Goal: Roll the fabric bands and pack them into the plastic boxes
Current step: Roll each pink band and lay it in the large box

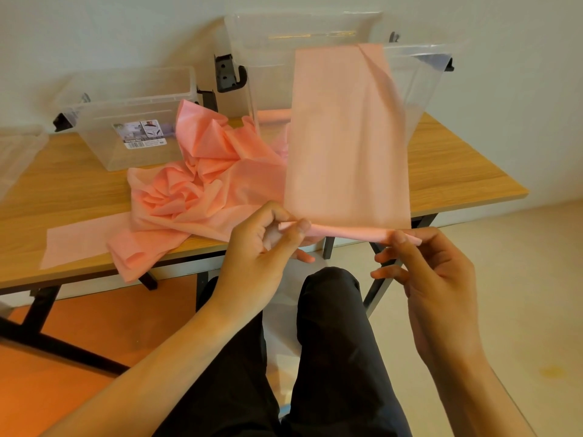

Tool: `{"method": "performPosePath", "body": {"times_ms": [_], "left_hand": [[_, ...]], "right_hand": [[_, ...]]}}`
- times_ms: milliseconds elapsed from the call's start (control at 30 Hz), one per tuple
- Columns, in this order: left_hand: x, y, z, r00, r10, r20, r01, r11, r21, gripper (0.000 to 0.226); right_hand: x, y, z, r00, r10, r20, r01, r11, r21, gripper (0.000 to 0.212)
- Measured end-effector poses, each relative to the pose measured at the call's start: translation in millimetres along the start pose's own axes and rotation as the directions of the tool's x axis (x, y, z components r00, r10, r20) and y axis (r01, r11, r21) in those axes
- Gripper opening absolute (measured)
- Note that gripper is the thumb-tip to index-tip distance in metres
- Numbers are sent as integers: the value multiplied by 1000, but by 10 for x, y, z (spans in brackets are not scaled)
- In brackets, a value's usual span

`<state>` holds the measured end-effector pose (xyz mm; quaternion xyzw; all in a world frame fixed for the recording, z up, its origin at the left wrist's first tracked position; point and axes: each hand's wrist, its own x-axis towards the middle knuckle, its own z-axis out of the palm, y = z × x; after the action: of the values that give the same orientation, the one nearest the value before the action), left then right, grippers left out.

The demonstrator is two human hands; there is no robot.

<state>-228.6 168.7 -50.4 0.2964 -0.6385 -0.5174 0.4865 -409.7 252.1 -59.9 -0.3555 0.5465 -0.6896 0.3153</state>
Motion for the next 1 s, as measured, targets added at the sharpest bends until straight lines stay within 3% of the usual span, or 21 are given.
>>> {"method": "performPosePath", "body": {"times_ms": [133,500,600,700,833,1000], "left_hand": [[-22,8,-2,999,10,-32,-9,1000,16,14],[-18,96,-25,993,16,-114,-22,998,-58,25],[-18,100,-47,997,30,-74,-35,997,-64,19],[-33,61,-69,995,93,26,-94,994,50,5],[-22,56,-75,994,101,35,-104,990,94,11],[-6,68,-104,998,48,36,-50,998,47,15]], "right_hand": [[13,12,-9,999,-10,-32,11,999,48,10],[-50,17,3,997,-46,-55,47,999,27,22],[-39,9,20,996,-50,-75,52,999,13,25],[-11,7,50,997,-36,-72,36,999,5,30],[22,8,72,999,10,-45,-9,1000,29,35],[58,-13,62,999,-27,-27,28,998,56,17]]}}
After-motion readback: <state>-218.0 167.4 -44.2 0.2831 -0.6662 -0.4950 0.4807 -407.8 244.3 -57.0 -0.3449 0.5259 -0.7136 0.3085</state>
